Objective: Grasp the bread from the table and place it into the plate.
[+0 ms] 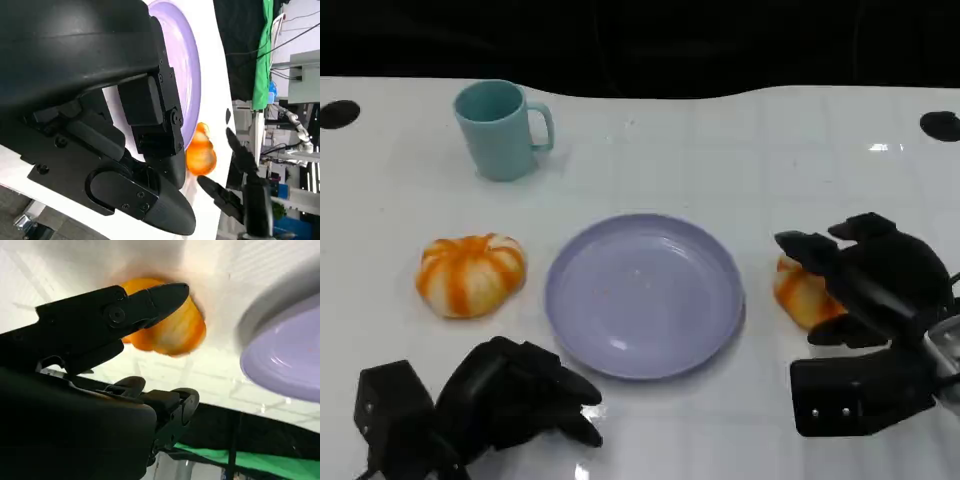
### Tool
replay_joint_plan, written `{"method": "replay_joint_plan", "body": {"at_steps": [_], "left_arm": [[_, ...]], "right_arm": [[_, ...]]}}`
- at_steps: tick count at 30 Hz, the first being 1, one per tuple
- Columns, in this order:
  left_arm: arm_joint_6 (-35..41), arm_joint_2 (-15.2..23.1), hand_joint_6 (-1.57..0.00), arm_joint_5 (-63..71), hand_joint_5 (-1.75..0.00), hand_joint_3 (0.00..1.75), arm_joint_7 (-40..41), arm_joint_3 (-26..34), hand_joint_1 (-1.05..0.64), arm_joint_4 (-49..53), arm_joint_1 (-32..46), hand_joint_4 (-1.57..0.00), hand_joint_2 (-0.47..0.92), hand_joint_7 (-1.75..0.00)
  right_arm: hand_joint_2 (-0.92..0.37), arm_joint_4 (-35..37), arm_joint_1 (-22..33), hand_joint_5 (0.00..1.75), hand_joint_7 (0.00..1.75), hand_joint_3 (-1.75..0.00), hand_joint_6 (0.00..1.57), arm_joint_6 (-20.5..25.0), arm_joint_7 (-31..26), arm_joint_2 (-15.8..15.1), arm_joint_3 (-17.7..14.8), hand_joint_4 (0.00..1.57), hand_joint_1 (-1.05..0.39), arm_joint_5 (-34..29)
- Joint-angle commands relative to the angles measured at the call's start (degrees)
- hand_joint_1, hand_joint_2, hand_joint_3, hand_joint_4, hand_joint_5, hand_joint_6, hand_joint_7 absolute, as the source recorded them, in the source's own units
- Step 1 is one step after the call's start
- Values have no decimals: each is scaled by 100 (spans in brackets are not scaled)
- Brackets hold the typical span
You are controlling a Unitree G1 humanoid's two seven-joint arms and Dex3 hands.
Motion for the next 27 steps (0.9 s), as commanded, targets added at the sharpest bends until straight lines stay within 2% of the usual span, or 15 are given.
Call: {"method": "replay_joint_plan", "body": {"at_steps": [1,13,19,20,22,23,24,25,26,27], "left_arm": [[-51,68,-154,-26,-38,0,25,22,-105,-34,51,-148,82,0],[34,92,-155,-15,-38,0,50,-2,-105,-216,165,-148,82,-1],[59,92,-155,-32,-39,0,34,1,-105,-229,173,-148,83,-1],[83,87,-155,-51,-39,0,19,7,-105,-235,173,-148,82,-1],[111,83,-155,-68,-39,0,5,12,-105,-247,174,-148,82,-1],[120,84,-155,-54,-39,0,28,6,-105,-263,182,-148,82,-1],[129,85,-155,-44,-39,0,44,2,-105,-277,188,-148,82,-1],[131,88,-155,-33,-39,0,53,-2,-105,-285,190,-148,82,-1],[134,92,-155,-20,-39,0,67,-7,-105,-294,194,-148,82,-1],[137,94,-155,-12,-39,0,73,-10,-105,-301,196,-148,82,-1]], "right_arm": [[-86,401,-223,39,0,0,27,68,-193,11,126,15,-73,99],[-88,1426,-595,26,1,0,29,297,-350,161,358,25,-64,372],[-92,1726,-686,23,2,-2,34,162,-573,164,382,33,-57,541],[-92,1770,-698,24,4,-1,40,109,-657,166,379,41,-50,571],[-92,1834,-720,22,3,-1,47,44,-764,166,386,52,-44,609],[-91,1910,-734,26,5,-1,53,-74,-979,163,395,63,-39,607],[-91,1976,-749,62,5,-1,63,-165,-1142,161,404,69,-31,607],[-90,2072,-765,90,4,-1,69,-320,-1445,158,410,66,-27,598],[-91,2166,-782,124,7,-2,83,-479,-1739,148,425,70,-21,581],[-92,2247,-803,142,8,-7,97,-585,-1931,143,441,76,-17,571]]}}
